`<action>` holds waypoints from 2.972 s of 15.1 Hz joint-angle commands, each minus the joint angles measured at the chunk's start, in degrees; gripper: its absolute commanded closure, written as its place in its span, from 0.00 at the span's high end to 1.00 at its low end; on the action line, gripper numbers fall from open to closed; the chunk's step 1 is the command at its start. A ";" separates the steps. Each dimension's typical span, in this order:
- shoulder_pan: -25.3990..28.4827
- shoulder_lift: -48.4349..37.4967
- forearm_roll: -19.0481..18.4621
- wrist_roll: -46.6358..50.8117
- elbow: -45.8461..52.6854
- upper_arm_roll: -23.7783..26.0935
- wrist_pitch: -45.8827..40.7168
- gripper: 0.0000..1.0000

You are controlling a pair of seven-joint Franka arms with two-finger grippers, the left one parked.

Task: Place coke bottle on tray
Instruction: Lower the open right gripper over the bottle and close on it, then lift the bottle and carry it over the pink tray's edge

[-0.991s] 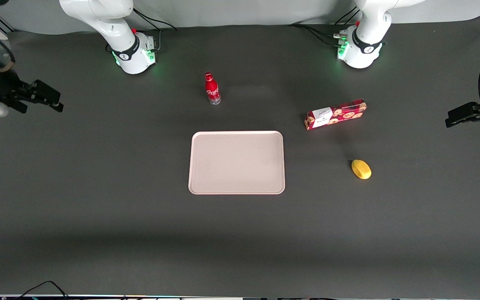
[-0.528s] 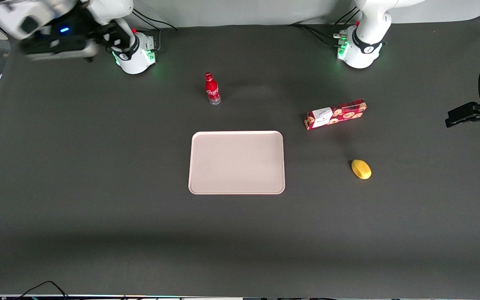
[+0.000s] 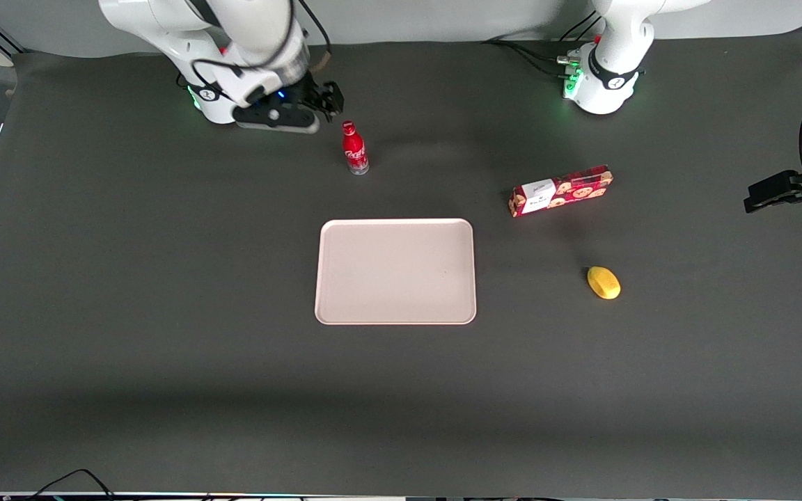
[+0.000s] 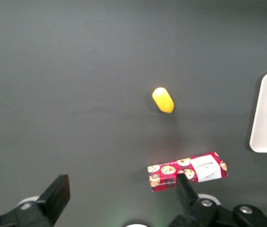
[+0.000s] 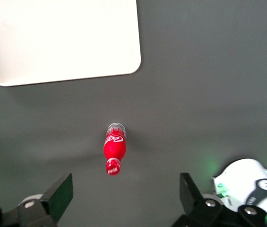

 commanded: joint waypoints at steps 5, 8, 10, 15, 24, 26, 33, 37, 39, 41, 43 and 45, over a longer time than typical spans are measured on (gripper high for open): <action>0.58 -2.08 1.56 10.25 -19.63 8.71 22.28 1.00; 1.02 -1.99 1.82 12.27 -23.49 11.24 28.42 1.00; 1.29 -1.21 3.93 12.89 -25.34 12.13 31.86 1.00; 1.72 -1.46 5.96 13.59 -28.33 14.59 34.24 1.00; 1.82 -1.99 6.31 15.35 -29.13 16.53 34.51 0.62; 1.82 -2.17 6.22 15.09 -29.04 16.44 34.51 0.67; 1.73 -2.26 4.29 14.56 -28.96 16.44 34.51 0.35; 1.73 -2.69 4.02 14.56 -28.78 16.44 34.51 0.00; 1.73 -2.79 4.02 14.56 -28.43 16.09 34.25 0.00; 1.64 -3.05 3.50 13.43 -26.16 15.48 32.07 0.00; 1.73 -3.75 2.27 11.75 -21.34 12.94 25.93 0.00; 1.73 -3.75 -0.01 10.09 -13.79 9.69 18.38 0.00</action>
